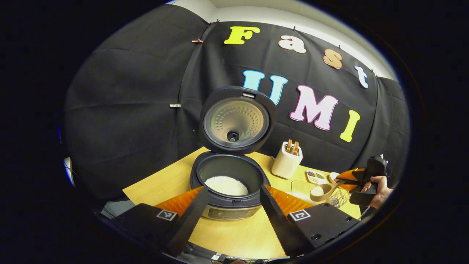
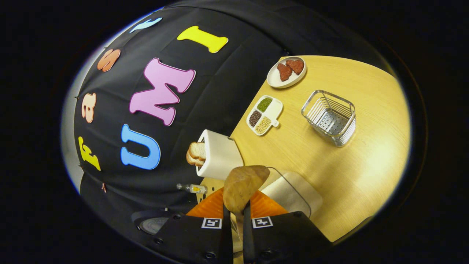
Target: Close the left gripper, press the button to open the rice cooker; take a wooden spoon from the chopstick holder with the right hand, scoop a spoonful of rice and pour it into the rice cooker, then put the wooden spoon back into the chopstick holder.
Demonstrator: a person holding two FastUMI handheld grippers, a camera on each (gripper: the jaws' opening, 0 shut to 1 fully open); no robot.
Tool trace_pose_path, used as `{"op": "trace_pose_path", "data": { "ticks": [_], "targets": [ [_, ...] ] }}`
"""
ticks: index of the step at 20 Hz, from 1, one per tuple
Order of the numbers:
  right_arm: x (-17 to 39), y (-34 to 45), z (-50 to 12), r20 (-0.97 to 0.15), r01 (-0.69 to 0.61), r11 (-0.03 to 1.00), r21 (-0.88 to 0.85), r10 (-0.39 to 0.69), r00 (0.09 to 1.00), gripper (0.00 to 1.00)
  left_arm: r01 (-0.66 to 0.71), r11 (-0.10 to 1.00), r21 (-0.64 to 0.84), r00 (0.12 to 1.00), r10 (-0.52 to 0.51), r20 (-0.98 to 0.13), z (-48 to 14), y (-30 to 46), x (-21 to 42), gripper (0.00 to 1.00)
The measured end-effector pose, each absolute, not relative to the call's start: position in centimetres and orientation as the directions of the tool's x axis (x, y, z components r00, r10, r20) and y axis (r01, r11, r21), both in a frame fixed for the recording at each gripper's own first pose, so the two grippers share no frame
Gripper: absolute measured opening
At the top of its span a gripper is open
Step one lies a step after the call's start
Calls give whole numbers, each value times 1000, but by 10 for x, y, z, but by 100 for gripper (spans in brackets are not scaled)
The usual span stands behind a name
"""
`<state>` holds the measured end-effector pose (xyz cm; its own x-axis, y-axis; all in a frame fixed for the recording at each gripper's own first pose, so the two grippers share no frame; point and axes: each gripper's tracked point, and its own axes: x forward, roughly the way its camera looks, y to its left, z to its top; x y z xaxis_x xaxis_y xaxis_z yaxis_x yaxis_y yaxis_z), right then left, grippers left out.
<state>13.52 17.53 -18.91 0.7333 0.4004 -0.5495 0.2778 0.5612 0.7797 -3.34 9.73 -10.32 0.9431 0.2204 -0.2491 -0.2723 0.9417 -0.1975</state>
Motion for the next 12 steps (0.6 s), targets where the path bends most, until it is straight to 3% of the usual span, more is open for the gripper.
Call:
{"op": "trace_pose_path", "data": {
  "ticks": [2, 3, 6, 12],
  "targets": [
    [134, 199, -171, -524, 256, 530, 808, 449, 724, 10, -285, 936, -207, 942, 233, -243, -102, 103, -37, 95],
    [132, 213, -161, -510, 239, 520, 820, 472, 719, 15, -292, 932, -214, 940, 239, -242, -103, 106, -38, 95],
    [126, 254, -134, -465, 176, 501, 847, 541, 700, 15, -313, 924, -219, 936, 262, -236, -103, 117, -43, 92],
    [114, 333, -107, -416, 57, 507, 860, 632, 654, 15, -387, 892, -233, 914, 336, -228, -106, 154, -54, 95]
  ]
}}
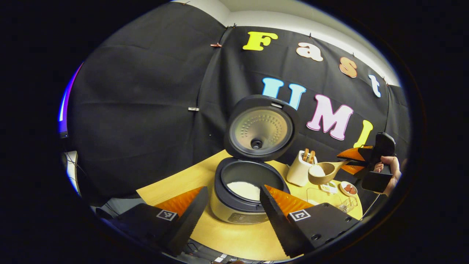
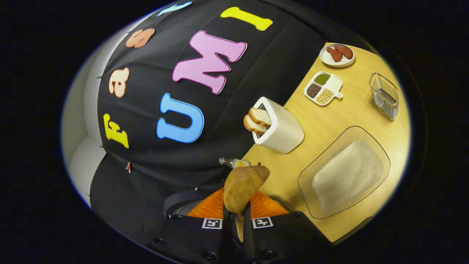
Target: Close the left gripper, press the button to open the rice cooker; take a wooden spoon from the chopstick holder with the right hand, scoop a spoonful of rice and pour it into the rice cooker, then put the wooden spoon back into the chopstick holder.
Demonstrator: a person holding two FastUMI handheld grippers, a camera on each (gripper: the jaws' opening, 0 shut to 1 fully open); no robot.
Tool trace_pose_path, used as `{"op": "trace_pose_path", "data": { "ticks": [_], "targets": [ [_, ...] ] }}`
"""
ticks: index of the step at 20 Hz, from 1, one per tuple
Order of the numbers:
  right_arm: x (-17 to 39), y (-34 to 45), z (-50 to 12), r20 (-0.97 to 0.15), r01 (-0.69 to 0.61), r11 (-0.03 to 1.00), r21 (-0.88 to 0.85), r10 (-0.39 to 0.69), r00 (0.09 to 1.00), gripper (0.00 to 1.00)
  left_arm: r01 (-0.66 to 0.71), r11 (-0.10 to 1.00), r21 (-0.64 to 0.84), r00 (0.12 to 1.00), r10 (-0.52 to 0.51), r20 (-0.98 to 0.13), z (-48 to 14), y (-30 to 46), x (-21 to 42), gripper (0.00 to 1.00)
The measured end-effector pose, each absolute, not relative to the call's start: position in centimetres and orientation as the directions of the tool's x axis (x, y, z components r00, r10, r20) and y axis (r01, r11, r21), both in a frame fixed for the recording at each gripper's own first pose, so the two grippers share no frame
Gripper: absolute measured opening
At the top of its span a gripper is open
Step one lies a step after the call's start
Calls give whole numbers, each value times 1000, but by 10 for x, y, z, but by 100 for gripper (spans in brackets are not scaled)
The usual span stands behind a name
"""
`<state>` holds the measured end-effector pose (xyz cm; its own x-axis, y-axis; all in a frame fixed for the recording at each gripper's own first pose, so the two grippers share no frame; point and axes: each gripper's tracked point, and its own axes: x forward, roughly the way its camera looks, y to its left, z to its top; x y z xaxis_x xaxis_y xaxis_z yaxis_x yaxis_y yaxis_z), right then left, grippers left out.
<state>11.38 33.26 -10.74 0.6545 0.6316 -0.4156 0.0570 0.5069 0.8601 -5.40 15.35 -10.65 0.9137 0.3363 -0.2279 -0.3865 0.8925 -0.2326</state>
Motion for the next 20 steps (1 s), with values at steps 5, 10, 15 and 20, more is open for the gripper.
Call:
{"op": "trace_pose_path", "data": {
  "ticks": [5, 10, 15, 20],
  "targets": [
    [104, 395, -100, -396, -74, 549, 832, 683, 614, 15, -399, 888, -229, 910, 351, -223, -111, 170, -59, 96],
    [96, 444, -99, -371, -294, 623, 725, 713, 595, 15, -396, 868, -301, 913, 338, -227, -115, 189, -58, 96],
    [82, 485, -101, -328, -534, 638, 554, 757, 565, 15, -412, 852, -322, 906, 349, -238, -121, 202, -48, 95],
    [64, 514, -109, -302, -679, 586, 443, 810, 502, 14, -433, 837, -336, 897, 362, -254, -126, 219, -46, 95]
  ]
}}
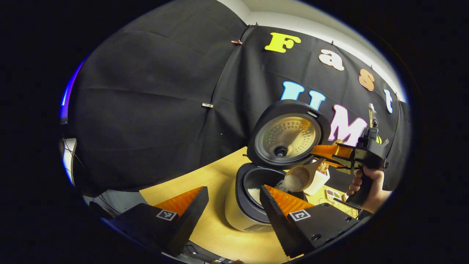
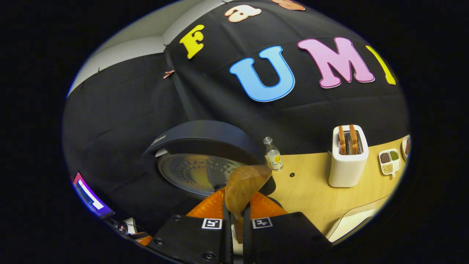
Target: Close the left gripper, press the button to open the rice cooker; take a wooden spoon from the chopstick holder with the right hand, scoop a spoonful of rice and pour it into the rice cooker, then put the wooden spoon back into the chopstick holder.
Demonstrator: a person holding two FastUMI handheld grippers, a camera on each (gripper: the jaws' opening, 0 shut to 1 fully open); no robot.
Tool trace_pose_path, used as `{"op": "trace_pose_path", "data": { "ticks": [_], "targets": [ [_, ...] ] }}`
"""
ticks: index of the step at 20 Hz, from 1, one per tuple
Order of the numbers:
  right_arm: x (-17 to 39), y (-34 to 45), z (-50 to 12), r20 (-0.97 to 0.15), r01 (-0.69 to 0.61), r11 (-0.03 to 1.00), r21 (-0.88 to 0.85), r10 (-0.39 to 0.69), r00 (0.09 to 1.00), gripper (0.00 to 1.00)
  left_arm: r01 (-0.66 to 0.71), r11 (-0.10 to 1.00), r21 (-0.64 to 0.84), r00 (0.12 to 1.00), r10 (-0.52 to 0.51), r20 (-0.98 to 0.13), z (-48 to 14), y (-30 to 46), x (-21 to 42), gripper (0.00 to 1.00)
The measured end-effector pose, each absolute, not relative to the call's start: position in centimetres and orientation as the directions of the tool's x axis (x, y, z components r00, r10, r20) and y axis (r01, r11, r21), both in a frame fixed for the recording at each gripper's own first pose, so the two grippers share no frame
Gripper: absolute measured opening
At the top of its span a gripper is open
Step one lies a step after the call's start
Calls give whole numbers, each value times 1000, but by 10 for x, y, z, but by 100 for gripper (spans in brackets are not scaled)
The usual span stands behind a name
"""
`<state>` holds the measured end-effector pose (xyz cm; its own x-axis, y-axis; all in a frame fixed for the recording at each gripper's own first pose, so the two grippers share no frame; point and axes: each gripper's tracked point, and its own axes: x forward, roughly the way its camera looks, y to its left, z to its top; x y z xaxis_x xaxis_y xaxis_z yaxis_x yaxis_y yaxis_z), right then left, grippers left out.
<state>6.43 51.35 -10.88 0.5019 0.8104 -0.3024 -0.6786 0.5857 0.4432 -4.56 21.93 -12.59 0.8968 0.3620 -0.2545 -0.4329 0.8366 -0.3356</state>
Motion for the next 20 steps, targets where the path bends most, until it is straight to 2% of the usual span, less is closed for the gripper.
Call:
{"op": "trace_pose_path", "data": {
  "ticks": [3, 8, 14, 16, 17, 18, 20],
  "targets": [
    [62, 516, -111, -304, -752, 570, 331, 819, 487, 15, -442, 825, -353, 893, 368, -258, -130, 223, -47, 95],
    [36, 524, -117, -303, -891, 433, 135, 875, 379, 15, -461, 814, -353, 883, 379, -279, -133, 231, -43, 96],
    [-10, 530, -137, -349, -962, 269, -45, 898, 267, 15, -465, 823, -326, 880, 392, -268, -132, 232, -44, 95],
    [-14, 529, -138, -355, -964, 258, -57, 898, 261, 15, -462, 828, -318, 882, 393, -259, -129, 229, -46, 95],
    [-15, 529, -135, -346, -964, 263, -50, 900, 264, 10, -459, 829, -320, 884, 389, -259, -129, 227, -46, 95],
    [-12, 529, -131, -337, -961, 273, -37, 902, 269, 15, -456, 830, -320, 885, 386, -260, -128, 226, -47, 95],
    [-8, 527, -121, -316, -951, 308, 9, 904, 290, 15, -452, 833, -319, 887, 382, -259, -129, 220, -47, 95]
  ]
}}
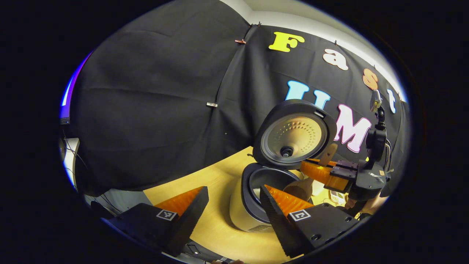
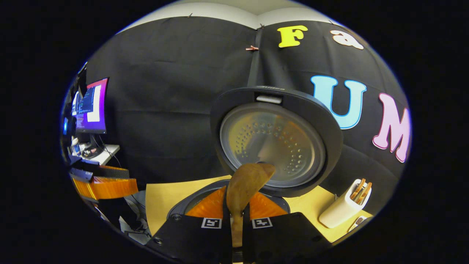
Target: Close the left gripper, press the button to open the rice cooker; take a wooden spoon from the chopstick holder with the right hand, scoop a spoonful of rice and pour it into the rice cooker, then put the wooden spoon back into the chopstick holder.
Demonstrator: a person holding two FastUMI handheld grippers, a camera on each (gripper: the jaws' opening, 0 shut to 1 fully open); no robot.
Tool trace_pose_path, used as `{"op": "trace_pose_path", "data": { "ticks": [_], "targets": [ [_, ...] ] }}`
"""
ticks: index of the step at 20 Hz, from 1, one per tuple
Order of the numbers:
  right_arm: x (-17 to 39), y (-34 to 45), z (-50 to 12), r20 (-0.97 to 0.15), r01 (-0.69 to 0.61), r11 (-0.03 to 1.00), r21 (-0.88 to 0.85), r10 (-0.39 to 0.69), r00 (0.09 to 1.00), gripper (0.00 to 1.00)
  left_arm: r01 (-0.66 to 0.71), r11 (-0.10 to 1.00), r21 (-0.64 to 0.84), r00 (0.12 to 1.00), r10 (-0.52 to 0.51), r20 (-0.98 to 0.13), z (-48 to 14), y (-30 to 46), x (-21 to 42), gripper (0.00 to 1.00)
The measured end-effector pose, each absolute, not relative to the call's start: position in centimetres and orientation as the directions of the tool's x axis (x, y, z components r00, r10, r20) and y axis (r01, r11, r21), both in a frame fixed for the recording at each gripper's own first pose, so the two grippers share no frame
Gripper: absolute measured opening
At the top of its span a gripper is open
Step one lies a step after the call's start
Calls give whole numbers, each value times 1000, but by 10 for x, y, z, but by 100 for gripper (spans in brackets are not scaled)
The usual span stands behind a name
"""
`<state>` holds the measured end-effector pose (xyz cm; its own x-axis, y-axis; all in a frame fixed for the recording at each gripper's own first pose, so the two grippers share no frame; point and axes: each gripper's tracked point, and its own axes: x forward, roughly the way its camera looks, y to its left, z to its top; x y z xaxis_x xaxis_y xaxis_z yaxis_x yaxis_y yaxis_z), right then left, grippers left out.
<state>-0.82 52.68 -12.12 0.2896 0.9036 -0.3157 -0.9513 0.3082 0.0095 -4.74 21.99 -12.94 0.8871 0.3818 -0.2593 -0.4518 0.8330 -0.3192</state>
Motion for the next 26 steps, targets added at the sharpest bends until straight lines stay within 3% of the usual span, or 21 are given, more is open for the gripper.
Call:
{"op": "trace_pose_path", "data": {
  "ticks": [6, 13, 26],
  "targets": [
    [23, 502, -81, -255, -880, 446, 167, 881, 398, 15, -422, 853, -308, 901, 357, -245, -123, 200, -45, 95],
    [69, 425, -40, -183, -782, 578, 232, 816, 549, 15, -353, 888, -296, 929, 295, -223, -111, 160, -31, 96],
    [171, 191, -38, -208, -403, 843, 356, 491, 846, 14, -176, 957, -232, 970, 129, -206, -91, 51, 21, 95]
  ]
}}
